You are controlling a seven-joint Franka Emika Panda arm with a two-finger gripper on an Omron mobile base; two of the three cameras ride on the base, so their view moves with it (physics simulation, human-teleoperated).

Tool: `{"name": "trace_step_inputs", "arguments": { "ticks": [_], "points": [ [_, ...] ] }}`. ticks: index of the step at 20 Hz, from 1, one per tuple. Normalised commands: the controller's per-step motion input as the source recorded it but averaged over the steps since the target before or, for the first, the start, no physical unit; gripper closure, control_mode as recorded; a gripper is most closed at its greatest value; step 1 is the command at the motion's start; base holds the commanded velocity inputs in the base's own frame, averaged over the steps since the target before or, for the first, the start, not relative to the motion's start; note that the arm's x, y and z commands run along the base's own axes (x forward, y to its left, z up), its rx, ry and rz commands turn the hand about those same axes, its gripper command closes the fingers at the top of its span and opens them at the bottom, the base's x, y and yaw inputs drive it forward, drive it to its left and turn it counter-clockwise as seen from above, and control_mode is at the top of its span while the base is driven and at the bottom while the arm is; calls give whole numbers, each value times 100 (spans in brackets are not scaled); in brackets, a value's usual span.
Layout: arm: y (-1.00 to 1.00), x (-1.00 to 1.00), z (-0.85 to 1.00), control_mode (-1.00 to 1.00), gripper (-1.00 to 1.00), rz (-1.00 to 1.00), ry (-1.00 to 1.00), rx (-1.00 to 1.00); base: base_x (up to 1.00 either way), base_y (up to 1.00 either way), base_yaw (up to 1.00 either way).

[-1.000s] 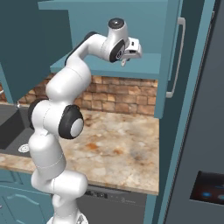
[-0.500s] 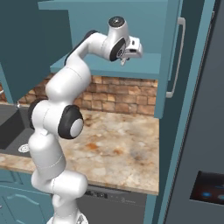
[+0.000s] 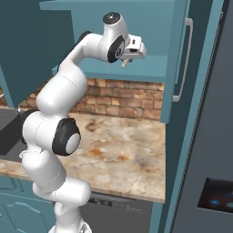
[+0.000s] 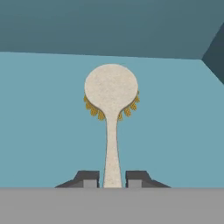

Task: Locate and retrieve the spray and dish brush from the cabinet. Place them next to the sink.

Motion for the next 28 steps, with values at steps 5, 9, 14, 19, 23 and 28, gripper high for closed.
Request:
{"name": "trace_step_inputs", "arguments": {
  "ticks": [5, 9, 14, 19, 23, 28],
  "points": [
    [1, -89, 0, -100, 100, 0, -14, 0, 0, 0, 0],
    [13, -84, 0, -100, 100, 0, -10, 0, 0, 0, 0],
    [29, -75, 3, -100, 100, -1, -5, 0, 0, 0, 0],
    [50, -68, 8, -100, 100, 2, 0, 0, 0, 0, 0],
    [29, -66, 37, -100, 100, 2, 0, 0, 0, 0, 0],
    [21, -69, 40, -100, 100, 0, 0, 0, 0, 0, 0]
  ]
}}
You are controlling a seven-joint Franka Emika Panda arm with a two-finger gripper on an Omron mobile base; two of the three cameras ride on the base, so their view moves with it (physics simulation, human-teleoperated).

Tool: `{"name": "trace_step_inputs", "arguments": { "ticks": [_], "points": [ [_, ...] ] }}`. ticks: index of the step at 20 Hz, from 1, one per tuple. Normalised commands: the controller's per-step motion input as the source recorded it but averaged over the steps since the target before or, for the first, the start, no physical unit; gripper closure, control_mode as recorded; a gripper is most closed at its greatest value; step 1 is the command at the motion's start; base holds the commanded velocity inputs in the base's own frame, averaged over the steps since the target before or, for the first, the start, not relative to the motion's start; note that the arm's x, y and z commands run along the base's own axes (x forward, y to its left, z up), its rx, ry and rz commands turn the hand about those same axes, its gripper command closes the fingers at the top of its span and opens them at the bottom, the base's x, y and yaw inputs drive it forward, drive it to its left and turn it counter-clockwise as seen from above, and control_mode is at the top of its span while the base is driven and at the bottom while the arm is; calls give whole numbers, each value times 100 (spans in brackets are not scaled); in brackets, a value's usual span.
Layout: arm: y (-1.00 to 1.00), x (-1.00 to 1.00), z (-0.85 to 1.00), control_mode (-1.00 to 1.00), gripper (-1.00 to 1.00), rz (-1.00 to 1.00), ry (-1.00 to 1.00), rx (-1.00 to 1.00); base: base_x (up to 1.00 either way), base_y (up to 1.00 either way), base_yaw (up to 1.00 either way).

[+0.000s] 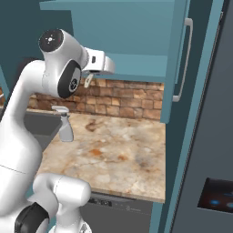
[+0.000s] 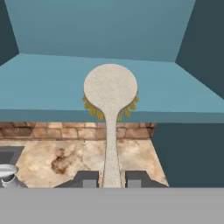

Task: Locate and retrieve the spray and dish brush from the cabinet. Place them next to the sink.

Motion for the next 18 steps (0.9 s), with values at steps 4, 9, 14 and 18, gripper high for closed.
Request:
{"name": "trace_step_inputs", "arguments": {
  "ticks": [4, 9, 14, 18],
  "points": [
    [17, -86, 11, -100, 100, 1, 3, 2, 0, 0, 0],
    [16, -90, -11, -100, 100, 7, 7, 4, 0, 0, 0],
    [16, -78, -43, -100, 100, 6, 13, 3, 0, 0, 0],
    [1, -29, -69, -100, 100, 2, 2, 1, 0, 0, 0]
  ]
}}
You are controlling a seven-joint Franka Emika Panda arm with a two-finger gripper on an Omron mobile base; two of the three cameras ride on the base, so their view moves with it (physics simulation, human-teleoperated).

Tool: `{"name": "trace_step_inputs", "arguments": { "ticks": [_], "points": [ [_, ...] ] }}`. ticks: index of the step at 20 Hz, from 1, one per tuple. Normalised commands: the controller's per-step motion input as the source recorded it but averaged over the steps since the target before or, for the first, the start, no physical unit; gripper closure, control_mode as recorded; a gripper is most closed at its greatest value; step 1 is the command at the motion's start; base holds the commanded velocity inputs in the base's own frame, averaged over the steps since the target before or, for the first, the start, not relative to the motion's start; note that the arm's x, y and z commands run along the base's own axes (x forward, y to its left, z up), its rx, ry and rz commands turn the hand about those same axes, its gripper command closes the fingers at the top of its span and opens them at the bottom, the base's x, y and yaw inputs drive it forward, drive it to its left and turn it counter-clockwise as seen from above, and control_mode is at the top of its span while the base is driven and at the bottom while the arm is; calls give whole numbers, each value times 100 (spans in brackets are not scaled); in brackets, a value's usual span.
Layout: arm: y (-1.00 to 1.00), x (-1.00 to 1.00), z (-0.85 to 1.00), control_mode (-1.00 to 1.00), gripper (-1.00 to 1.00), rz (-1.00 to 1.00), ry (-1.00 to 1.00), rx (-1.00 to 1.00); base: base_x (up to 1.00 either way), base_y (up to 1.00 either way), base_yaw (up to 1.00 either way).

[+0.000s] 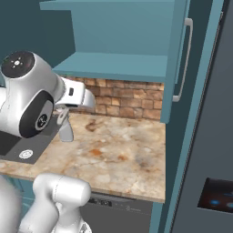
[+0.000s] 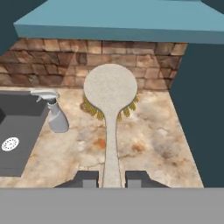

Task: Locate and retrieve the spray and dish brush from the cabinet. Place them next to the sink.

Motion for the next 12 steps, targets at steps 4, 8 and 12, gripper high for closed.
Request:
{"name": "trace_step_inputs", "arguments": {
  "ticks": [4, 8, 12],
  "points": [
    [11, -18, -65, -100, 100, 0, 1, 0, 0, 0, 0],
    [13, -5, -77, -100, 100, 0, 5, 0, 0, 0, 0],
    [17, 0, -87, -100, 100, 0, 5, -2, 0, 0, 0]
  ]
}}
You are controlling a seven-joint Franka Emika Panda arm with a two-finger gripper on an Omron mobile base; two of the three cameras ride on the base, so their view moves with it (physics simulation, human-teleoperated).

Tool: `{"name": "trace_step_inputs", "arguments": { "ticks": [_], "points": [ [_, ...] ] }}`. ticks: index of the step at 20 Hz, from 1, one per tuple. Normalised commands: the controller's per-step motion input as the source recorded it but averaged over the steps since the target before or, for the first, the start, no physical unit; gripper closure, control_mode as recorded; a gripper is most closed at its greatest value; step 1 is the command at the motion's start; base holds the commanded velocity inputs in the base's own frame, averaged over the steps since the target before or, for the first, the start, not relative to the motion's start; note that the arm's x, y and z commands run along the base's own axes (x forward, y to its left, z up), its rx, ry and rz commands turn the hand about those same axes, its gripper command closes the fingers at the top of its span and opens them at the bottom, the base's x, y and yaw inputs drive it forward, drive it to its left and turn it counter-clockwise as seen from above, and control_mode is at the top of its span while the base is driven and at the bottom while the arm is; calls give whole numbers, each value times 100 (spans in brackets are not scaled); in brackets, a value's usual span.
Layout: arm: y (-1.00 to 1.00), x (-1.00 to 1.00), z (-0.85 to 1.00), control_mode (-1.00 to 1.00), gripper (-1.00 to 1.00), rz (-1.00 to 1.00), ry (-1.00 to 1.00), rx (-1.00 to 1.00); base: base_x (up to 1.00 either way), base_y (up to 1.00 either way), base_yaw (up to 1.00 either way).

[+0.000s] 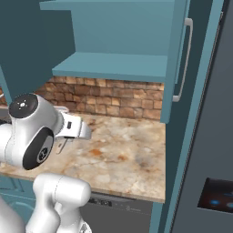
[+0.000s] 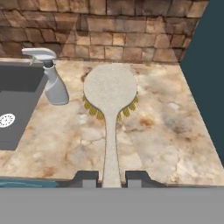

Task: Locate and retrieve the spray and dish brush from the cabinet. Place them next to the sink.

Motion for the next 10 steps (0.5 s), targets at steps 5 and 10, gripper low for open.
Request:
{"name": "trace_step_inputs", "arguments": {
  "ticks": [5, 10],
  "points": [
    [11, 6, -72, -100, 100, 0, 0, -1, 0, 0, 0],
    [6, 16, -68, -100, 100, 0, 0, 0, 0, 0, 0]
  ]
}}
